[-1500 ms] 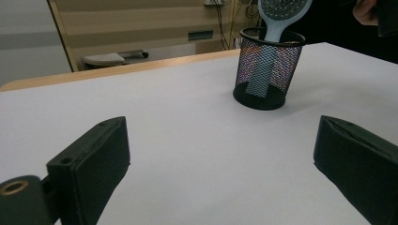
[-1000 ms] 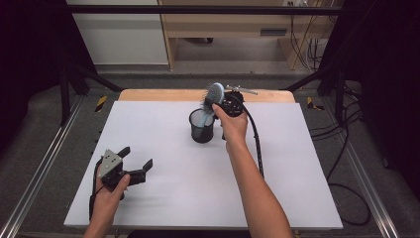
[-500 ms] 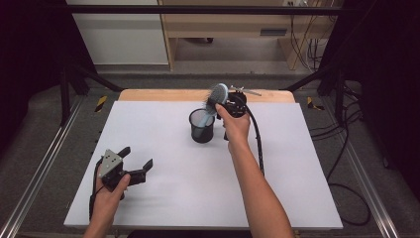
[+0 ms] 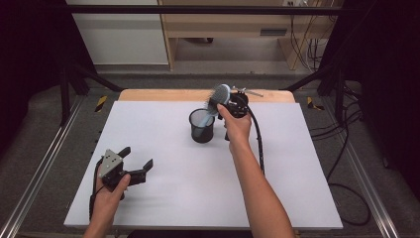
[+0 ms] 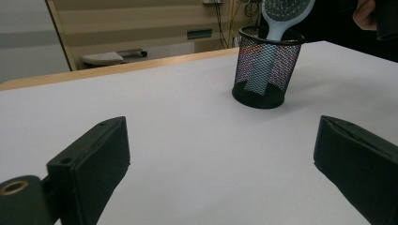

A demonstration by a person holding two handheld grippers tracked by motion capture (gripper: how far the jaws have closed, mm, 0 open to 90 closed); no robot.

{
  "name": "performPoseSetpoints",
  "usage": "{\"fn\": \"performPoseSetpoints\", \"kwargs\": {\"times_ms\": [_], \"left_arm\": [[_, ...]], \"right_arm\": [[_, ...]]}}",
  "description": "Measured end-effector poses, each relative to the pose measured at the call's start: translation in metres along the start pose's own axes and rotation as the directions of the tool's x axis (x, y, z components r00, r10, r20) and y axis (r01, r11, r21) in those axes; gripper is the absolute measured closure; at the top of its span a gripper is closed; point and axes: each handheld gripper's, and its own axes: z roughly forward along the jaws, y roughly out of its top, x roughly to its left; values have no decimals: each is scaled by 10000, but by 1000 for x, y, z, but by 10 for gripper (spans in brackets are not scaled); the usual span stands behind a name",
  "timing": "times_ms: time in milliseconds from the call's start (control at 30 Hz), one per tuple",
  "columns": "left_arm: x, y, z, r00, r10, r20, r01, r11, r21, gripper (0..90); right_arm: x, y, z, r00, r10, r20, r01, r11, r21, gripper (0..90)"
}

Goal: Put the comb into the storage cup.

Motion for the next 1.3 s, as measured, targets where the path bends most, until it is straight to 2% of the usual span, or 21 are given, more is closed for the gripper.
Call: {"fn": "performPoseSetpoints", "kwargs": {"times_ms": [1300], "left_arm": [[0, 0, 1, 10000, -37, 43, 37, 10000, 60, 42]], "right_arm": [[-4, 0, -1, 9995, 235, -202, -234, 9997, 82, 443]]}}
